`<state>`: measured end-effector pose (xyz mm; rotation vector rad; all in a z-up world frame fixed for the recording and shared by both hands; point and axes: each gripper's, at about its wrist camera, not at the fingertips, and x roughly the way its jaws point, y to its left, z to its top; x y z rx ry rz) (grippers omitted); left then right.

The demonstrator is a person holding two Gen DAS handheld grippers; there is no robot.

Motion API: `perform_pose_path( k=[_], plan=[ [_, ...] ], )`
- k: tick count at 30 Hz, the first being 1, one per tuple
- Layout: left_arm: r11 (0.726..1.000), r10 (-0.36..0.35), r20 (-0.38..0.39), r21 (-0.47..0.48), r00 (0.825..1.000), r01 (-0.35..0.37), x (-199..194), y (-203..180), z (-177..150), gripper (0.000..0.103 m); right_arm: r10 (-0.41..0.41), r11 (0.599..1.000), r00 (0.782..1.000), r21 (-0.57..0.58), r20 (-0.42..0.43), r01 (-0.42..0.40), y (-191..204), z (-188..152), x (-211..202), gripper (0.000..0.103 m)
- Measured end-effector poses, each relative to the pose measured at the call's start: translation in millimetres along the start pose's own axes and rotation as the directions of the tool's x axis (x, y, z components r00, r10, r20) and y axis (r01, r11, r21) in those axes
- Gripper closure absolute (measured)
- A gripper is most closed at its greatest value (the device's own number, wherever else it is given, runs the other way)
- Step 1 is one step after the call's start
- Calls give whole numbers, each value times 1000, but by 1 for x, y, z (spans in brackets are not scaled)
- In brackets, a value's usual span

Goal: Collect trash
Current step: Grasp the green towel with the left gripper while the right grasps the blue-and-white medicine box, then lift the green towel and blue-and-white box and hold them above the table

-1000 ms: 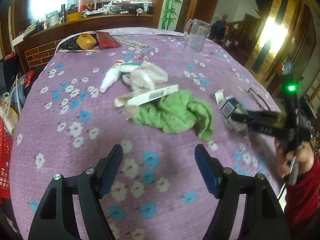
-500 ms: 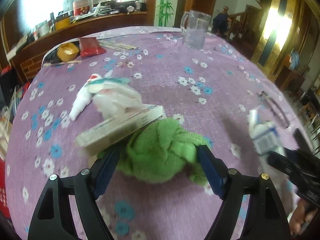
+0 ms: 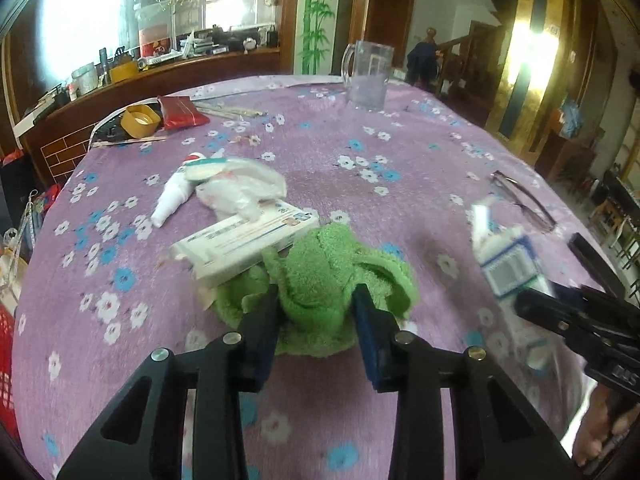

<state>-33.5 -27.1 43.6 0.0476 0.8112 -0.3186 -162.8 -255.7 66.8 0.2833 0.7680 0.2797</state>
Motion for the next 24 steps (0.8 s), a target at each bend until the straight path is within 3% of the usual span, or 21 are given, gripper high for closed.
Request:
perform_pose_path(
  k=[9,18,24],
  plan=[
    [994,111,165,-18,980,-110,-51,32,-38,69,-15,996,999,-88,46,19,46,-5,11,66],
    [984,176,238,-80,955,-161,-67,64,-61,69,-8,991,998,-133,68,17,80,-10,34,66],
    [985,165,244,-97,956,-145,-68,67,-66,69,-15,988,996,-151,91,29,86,-11,40,66]
  ],
)
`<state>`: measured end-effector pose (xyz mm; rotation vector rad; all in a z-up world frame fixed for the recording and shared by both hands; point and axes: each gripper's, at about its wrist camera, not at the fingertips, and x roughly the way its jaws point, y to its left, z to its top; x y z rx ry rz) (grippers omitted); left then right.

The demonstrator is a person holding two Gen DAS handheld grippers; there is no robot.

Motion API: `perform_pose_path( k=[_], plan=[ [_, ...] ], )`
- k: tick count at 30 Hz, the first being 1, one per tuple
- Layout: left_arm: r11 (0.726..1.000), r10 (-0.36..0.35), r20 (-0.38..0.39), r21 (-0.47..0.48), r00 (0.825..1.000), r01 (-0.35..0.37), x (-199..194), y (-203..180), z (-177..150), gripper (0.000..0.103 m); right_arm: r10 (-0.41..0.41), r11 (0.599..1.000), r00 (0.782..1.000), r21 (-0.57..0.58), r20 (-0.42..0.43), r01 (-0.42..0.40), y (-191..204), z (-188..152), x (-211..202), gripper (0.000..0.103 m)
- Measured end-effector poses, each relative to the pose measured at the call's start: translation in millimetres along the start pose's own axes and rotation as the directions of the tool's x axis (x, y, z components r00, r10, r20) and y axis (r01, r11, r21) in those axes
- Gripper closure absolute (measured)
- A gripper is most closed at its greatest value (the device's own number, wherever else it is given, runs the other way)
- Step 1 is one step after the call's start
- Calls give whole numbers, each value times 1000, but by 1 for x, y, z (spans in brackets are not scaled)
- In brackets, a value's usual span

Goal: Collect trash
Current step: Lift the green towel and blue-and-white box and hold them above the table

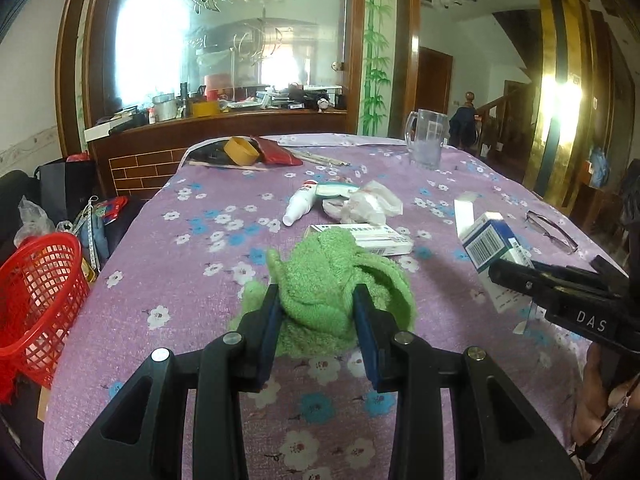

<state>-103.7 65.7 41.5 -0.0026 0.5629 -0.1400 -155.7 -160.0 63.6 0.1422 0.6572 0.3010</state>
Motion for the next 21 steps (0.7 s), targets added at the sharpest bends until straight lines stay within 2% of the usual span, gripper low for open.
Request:
perform_pose_path(
  k=[21],
  plan=[
    [999,38,7,-14,999,-38,-3,-2,-6,69,28,998,998,-49,60,-25,7,-5,-8,66]
  ],
)
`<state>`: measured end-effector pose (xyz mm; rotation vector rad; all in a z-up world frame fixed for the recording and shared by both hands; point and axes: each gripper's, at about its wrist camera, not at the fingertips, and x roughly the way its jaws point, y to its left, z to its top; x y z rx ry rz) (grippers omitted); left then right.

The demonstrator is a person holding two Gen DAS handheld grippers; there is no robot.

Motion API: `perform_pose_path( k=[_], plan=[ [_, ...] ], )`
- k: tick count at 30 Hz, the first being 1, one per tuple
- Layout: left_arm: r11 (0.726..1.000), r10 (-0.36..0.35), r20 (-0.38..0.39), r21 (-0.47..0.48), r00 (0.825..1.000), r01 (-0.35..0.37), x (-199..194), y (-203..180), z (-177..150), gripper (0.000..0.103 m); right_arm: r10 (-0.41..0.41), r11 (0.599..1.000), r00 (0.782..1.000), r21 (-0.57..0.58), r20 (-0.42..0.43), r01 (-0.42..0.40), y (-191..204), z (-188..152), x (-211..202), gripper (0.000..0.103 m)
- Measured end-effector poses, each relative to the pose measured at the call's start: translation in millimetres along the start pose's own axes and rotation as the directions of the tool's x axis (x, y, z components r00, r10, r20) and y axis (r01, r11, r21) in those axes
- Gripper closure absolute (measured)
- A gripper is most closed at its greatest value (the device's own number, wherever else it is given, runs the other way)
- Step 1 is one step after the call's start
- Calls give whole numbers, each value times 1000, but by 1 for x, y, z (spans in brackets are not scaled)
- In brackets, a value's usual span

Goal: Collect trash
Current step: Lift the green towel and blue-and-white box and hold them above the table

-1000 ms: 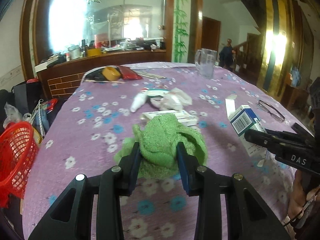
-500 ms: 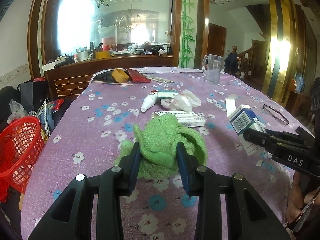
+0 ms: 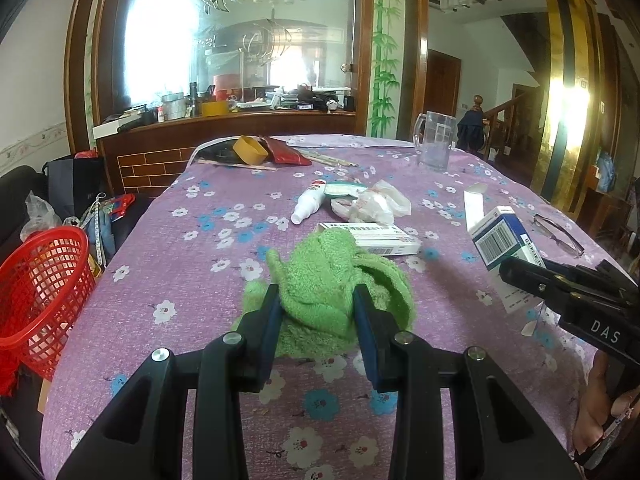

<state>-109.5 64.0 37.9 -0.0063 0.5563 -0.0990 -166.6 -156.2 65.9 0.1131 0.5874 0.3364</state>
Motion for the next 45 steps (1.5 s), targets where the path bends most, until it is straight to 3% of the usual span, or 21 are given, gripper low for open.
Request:
perform_pose_path(
  k=[27,45],
  plan=[
    [997,75,-4,3,997,-75,-14,2,-2,69,-49,998,998,23,-41,50,-5,3,6,66],
    [993,115,57,10,992,-115,-58,3,-7,69,-26,1000,999,4,-29,26,36,-8,-36,66]
  ],
)
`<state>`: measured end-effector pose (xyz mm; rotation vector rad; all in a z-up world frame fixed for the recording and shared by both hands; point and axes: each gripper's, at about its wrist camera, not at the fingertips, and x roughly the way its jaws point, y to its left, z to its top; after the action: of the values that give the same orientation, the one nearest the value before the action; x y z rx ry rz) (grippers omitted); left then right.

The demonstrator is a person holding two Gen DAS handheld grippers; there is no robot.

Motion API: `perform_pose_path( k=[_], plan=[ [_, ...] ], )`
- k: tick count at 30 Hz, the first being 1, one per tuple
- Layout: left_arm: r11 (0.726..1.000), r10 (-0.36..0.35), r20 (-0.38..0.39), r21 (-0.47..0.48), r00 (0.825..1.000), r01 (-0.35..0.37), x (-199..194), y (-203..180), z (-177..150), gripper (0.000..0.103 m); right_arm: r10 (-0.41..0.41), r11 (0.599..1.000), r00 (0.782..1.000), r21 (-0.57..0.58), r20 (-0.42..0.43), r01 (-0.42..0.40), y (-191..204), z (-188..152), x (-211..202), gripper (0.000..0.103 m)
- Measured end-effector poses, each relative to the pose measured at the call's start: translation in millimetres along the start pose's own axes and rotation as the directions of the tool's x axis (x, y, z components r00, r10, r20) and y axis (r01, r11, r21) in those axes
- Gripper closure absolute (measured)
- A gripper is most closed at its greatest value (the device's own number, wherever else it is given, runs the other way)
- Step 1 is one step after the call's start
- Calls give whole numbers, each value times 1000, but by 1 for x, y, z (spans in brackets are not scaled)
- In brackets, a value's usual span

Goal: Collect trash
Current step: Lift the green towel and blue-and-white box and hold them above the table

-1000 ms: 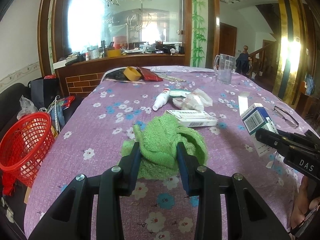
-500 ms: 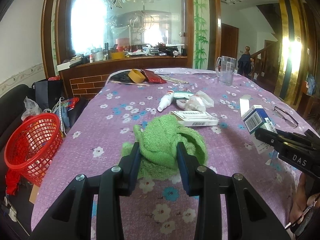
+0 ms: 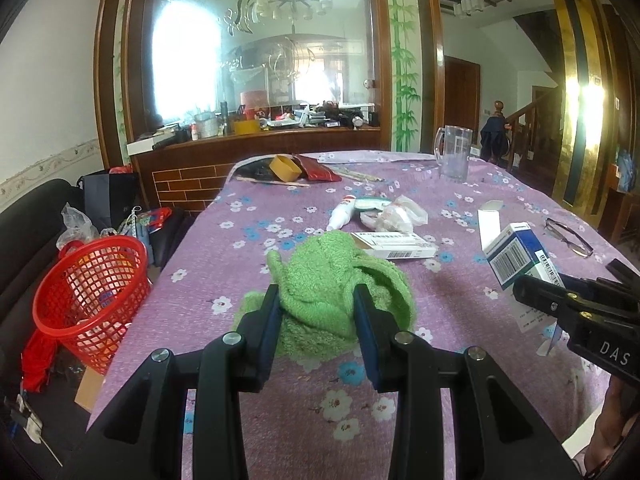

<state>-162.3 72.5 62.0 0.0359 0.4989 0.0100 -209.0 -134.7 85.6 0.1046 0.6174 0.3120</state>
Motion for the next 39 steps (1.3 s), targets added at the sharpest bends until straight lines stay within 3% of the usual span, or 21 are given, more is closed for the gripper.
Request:
perform_pose_path(
  k=[16,39],
  plan=[
    [999,36,53,-17,998,-35,-33,13,12,68,24,998,998,-51,54,-21,32,11,-36,66],
    [999,49,101,-28,994,-46,-53,22,32,68,43,996,994,-80,100,-35,45,30,-56,66]
  ],
)
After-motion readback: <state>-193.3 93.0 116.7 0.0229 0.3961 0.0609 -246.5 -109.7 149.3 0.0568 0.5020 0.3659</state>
